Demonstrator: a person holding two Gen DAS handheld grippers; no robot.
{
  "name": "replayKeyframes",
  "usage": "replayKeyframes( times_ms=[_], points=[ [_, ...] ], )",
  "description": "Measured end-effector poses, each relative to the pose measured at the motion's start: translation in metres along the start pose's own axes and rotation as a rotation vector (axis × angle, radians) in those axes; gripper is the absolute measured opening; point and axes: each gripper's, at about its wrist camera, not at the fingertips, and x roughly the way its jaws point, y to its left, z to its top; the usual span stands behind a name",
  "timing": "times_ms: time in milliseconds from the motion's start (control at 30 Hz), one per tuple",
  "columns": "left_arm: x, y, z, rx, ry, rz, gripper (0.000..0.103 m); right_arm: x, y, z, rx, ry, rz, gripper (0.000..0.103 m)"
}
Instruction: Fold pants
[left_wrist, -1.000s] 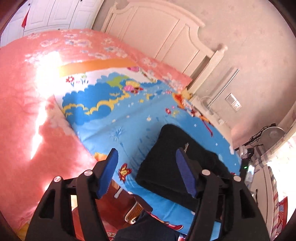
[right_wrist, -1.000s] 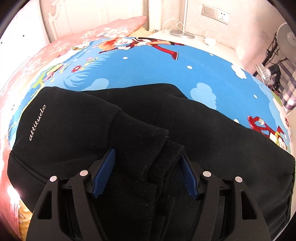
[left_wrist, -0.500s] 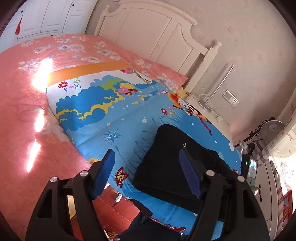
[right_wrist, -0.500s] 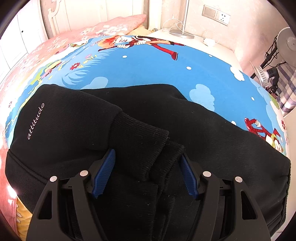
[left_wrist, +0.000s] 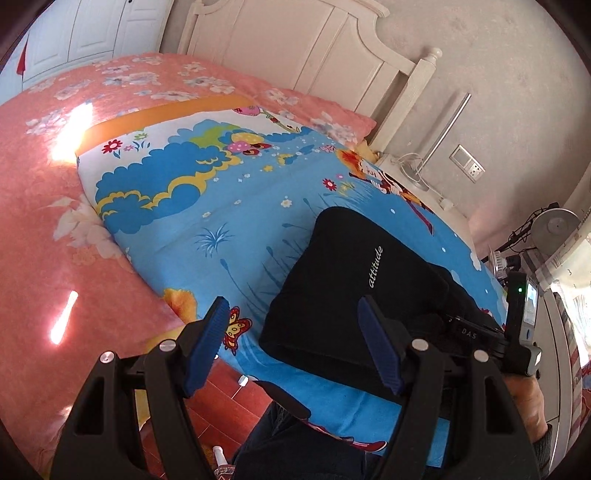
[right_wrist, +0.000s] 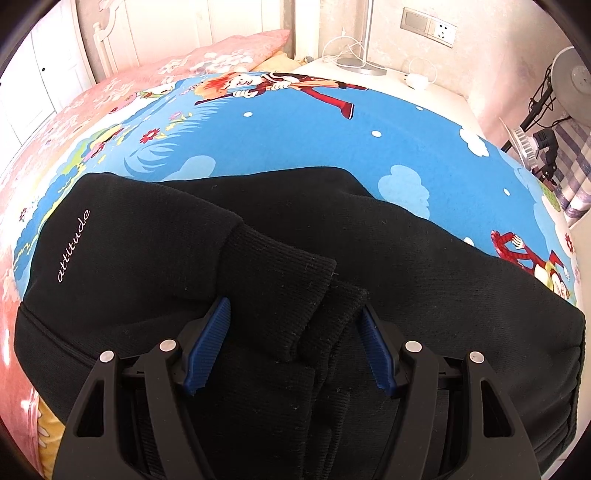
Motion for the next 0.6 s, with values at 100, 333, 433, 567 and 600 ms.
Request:
replayKeyframes(
  times_ms=[100,333,433,567,600],
  points=[
    [-0.004,-0.001,-0.001,0.005,-0.004,-0.002,0.072,0.001,-0.002,0.001,0.022,0.009,0.012,0.064],
    [-0.009,0.006,-0.003,0.006,-0.020,0.001,0.071,0.000,0.001,-0.001,0.023,-0.008,-0.009,0.064],
    [0.000,0.013,-0.004,-0.007,-0.048,0.035,0.070,0.001,-0.002,-0.005,0.027,-0.033,0.006,0.066],
    [0.024,0.002,0.001,-0.005,-0.040,0.054,0.070,0.002,-0.005,-0.005,0.023,-0.040,0.029,0.066],
    [0.030,-0.005,0.004,0.011,-0.035,0.059,0.069,0.002,-0.006,-0.005,0.027,-0.039,0.035,0.066]
  ],
)
